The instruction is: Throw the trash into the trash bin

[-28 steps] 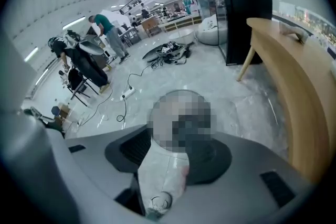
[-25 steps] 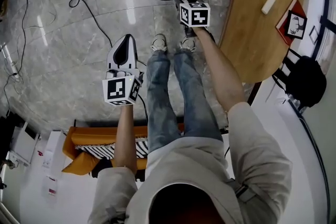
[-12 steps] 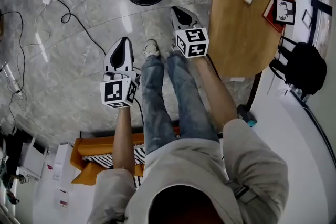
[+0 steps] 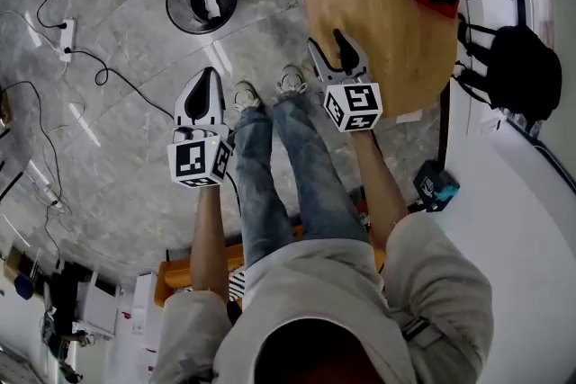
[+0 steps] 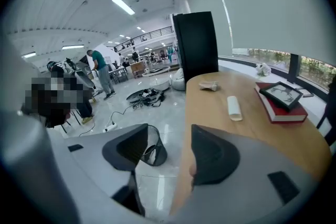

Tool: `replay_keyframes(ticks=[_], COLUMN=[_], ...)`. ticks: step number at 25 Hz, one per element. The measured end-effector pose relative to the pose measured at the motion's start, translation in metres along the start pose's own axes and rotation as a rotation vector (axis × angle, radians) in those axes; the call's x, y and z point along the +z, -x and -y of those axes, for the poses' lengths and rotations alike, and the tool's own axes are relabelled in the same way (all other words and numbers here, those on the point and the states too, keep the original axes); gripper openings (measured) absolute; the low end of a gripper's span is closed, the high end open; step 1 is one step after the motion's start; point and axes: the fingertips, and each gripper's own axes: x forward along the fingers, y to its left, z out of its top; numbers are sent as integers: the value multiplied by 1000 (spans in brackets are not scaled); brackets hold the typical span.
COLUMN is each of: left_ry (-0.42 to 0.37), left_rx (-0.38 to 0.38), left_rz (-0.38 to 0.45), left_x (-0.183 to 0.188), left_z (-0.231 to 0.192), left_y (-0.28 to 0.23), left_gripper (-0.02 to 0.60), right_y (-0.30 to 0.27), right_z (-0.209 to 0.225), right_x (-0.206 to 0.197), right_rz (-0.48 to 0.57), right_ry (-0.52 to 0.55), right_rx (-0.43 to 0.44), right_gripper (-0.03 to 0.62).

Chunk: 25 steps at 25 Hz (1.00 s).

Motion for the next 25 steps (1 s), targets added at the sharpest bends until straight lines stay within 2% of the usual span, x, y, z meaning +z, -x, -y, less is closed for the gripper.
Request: replay_keyframes(ticks=[2, 4, 9, 14, 19, 25], left_ry=[-20, -36, -75, -104, -121, -111], left_rx=[-37, -75, -153, -202, -203, -161], left_rz=[-7, -13, -44, -68, -74, -71], left_x=[4, 7, 10, 10, 16, 20], left_z=[19, 38, 79, 111, 115, 98], left_y=[-14, -28, -58, -81, -90, -84], left_gripper=[18, 18, 18, 18, 18, 18], right_y=[13, 24, 43, 34, -10, -74], right_z=[25, 46, 82, 114, 140, 176], right_x=[-5, -13, -33, -38, -25, -5], right_rz=[1, -15, -44, -59, -67, -105], right_ry=[-17, -39, -90, -126, -130, -142], right_rx=[-43, -83, -159, -201, -219, -243], right_gripper=[284, 300, 307, 306, 305, 305])
